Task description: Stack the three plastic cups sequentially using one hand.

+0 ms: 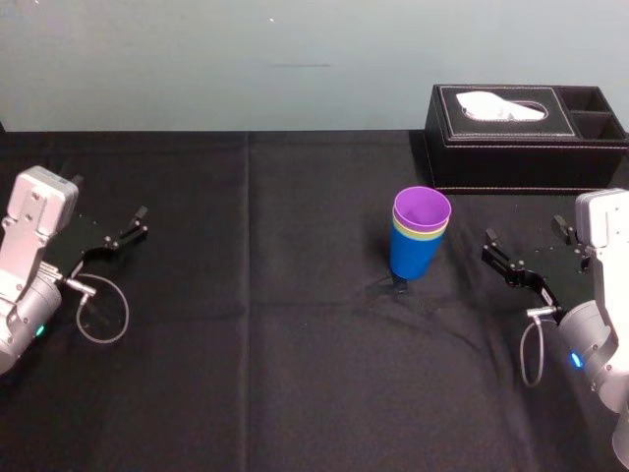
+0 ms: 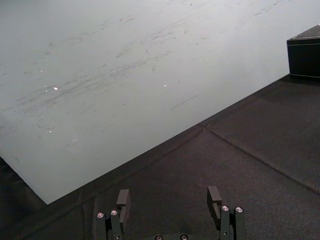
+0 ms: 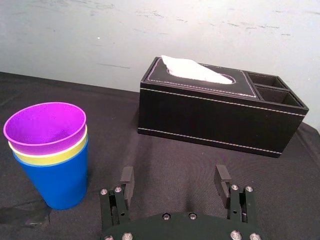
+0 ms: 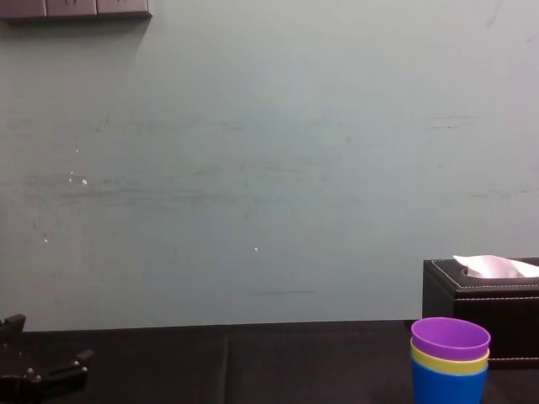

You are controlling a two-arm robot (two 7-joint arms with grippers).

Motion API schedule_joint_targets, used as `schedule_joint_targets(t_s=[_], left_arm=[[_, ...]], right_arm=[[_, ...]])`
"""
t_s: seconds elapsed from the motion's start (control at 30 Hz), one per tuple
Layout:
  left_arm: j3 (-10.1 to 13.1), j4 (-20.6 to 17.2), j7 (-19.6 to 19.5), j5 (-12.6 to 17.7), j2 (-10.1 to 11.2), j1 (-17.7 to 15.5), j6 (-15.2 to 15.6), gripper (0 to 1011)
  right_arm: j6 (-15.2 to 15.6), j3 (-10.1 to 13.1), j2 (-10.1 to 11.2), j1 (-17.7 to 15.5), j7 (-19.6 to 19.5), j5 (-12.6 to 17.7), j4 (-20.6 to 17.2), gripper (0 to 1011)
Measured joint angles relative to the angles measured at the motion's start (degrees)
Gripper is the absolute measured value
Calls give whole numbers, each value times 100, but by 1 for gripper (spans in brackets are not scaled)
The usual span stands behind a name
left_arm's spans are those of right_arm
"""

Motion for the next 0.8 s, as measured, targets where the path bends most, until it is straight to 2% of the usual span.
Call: schedule_joint_targets(t_s=[0.8], left_arm=[[0, 0, 0, 0, 0, 0, 0, 1011]], right_arm=[[0, 0, 0, 0, 0, 0, 0, 1003]])
